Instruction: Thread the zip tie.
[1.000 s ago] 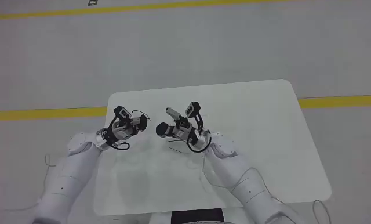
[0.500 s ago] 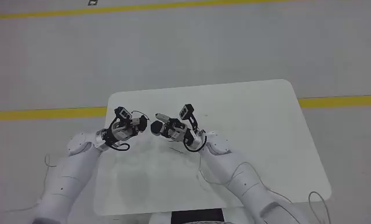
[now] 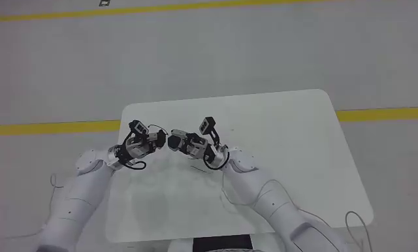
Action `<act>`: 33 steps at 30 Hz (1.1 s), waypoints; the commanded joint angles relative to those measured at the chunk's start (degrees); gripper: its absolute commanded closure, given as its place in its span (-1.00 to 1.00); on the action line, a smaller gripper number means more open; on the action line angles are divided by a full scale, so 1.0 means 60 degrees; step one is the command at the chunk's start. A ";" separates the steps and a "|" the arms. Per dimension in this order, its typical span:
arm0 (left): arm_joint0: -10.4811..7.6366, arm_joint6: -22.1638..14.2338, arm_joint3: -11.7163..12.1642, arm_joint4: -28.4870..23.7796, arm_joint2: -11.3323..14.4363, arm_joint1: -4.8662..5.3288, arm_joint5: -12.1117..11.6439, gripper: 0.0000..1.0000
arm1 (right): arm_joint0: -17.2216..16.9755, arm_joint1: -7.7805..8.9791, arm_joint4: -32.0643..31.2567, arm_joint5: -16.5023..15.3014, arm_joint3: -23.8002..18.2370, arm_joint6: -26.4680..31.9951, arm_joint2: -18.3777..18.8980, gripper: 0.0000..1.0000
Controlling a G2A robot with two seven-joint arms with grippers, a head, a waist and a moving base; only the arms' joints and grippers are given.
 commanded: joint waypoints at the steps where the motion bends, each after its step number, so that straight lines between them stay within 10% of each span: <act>1: 0.0000 0.0000 0.0000 0.0000 0.0000 0.0000 0.0000 1.00 | 0.0015 -0.0012 -0.0045 0.0001 0.0005 -0.0069 -0.0006 0.54; 33: 0.0000 0.0000 0.0000 0.0000 0.0000 0.0000 0.0000 1.00 | 0.0032 -0.0158 -0.0453 0.0001 0.0140 -0.0361 0.0162 1.00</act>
